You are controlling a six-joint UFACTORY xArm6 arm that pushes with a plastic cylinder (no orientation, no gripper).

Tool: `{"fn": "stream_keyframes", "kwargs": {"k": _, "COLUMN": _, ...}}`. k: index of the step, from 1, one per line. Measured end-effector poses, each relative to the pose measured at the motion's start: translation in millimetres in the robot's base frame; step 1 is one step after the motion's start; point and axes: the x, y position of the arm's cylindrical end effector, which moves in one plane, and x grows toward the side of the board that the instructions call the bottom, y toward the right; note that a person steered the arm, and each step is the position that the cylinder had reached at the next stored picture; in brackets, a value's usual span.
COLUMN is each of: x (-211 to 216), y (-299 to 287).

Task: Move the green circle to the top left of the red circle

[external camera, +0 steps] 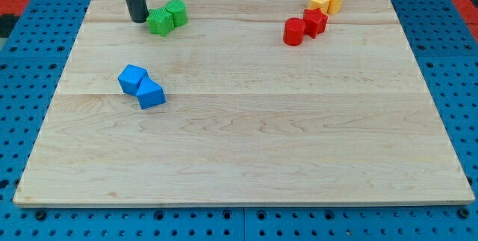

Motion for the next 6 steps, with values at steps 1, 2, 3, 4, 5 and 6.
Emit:
{"fn": "stream_keyframes", "kwargs": {"k": 1, "x": -8.3, "y": 52.7}}
{"fn": "stream_keyframes", "kwargs": {"k": 2, "x": -8.3, "y": 115.0}}
{"fn": "stream_keyframes", "kwargs": {"k": 3, "x": -12.1, "y": 138.2}}
{"fn": "stream_keyframes", "kwargs": {"k": 4, "x": -32.9, "y": 133.3}}
{"fn": "stream_keyframes", "kwargs": {"k": 5, "x": -38.0, "y": 173.7}}
{"fn": "stream_keyframes", "kwargs": {"k": 6, "x": -2.1, "y": 187.2}}
